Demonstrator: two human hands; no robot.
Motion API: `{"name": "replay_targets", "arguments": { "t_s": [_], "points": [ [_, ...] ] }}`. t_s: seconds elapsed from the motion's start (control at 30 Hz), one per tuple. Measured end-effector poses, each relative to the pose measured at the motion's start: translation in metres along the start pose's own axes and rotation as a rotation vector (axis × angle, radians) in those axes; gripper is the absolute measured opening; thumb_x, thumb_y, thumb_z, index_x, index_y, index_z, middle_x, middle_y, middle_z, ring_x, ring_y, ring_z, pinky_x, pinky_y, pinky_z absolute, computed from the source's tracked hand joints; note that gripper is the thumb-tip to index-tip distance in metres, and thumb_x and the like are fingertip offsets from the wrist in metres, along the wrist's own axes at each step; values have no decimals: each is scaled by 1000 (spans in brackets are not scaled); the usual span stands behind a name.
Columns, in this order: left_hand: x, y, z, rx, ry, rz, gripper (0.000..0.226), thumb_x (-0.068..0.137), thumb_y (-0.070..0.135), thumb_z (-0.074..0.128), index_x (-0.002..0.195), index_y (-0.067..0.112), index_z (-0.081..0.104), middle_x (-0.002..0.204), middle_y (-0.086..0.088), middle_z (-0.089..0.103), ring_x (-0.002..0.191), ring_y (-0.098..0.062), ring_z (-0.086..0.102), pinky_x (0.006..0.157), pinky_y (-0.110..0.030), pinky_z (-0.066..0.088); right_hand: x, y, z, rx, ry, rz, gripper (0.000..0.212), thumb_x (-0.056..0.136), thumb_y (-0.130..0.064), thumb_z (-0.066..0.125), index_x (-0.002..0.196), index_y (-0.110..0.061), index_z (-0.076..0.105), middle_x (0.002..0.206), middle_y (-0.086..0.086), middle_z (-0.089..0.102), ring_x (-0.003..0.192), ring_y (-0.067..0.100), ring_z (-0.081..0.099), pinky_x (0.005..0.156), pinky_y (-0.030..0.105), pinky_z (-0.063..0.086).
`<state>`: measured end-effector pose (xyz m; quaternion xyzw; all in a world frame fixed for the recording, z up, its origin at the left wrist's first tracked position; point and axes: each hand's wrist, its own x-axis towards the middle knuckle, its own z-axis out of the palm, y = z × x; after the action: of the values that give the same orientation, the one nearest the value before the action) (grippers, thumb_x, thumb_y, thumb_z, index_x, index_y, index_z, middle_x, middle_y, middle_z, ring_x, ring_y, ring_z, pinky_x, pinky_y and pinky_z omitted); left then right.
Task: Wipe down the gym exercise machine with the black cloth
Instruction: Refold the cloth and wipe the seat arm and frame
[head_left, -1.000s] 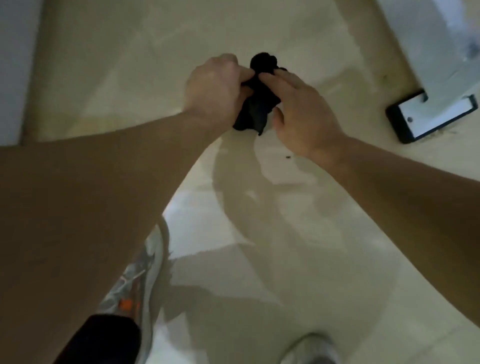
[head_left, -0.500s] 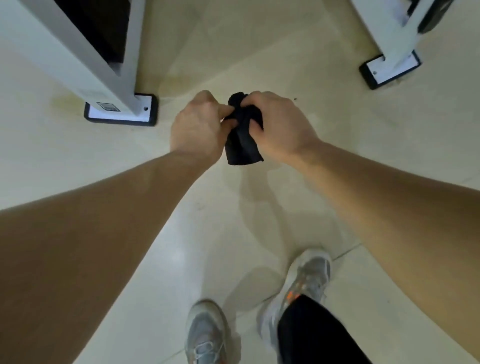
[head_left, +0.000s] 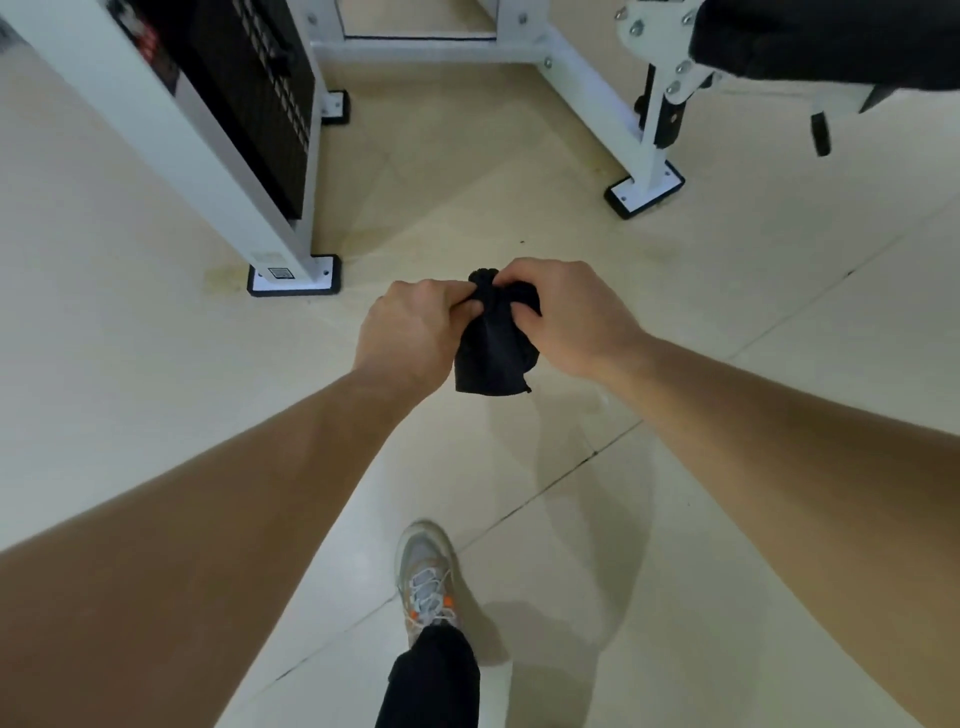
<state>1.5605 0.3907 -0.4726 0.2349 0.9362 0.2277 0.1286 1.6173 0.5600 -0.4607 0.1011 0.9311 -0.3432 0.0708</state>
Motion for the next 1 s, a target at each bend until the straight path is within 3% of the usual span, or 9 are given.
{"name": "replay_targets", "arguments": {
  "t_s": [0.27,0.4,0.53,0.73,1.0],
  "points": [
    [-88,120,-118,11,27,163,24,102,30,50,90,17,67,72,3,51,72,-25,53,59,-36,39,-125,-78,-125,-31,53,-33,33,94,-16,49,122,-28,64,112,-6,70,99,19,64,85,42,54],
    [-115,183,-194,-25,69,223,22,101,25,53,97,15,71,85,-3,54,76,-23,54,63,-34,40,-167,-128,-206,-54,86,-61,34,93,-15,52,123,-27,63,114,-6,69,101,18,63,87,42,54],
    [-140,238,-270,23,103,265,21,101,24,52,101,15,72,84,-5,57,77,-25,55,66,-38,42,-200,-181,-281,-59,110,-94,35,90,-11,54,120,-24,65,109,-6,70,98,17,63,86,39,53],
    [-157,299,-369,16,150,297,19,99,21,53,88,14,67,65,-1,57,64,-23,51,63,-44,47,-225,-251,-373,-68,153,-135,35,89,-10,54,119,-25,65,108,-8,69,99,16,62,87,38,53],
    [-127,339,-466,-101,176,255,21,97,16,54,100,23,75,77,-1,69,74,-20,61,70,-40,52,-207,-321,-453,-117,217,-183,36,93,-13,52,126,-23,62,118,-4,68,107,19,62,92,39,52]
  ]
}}
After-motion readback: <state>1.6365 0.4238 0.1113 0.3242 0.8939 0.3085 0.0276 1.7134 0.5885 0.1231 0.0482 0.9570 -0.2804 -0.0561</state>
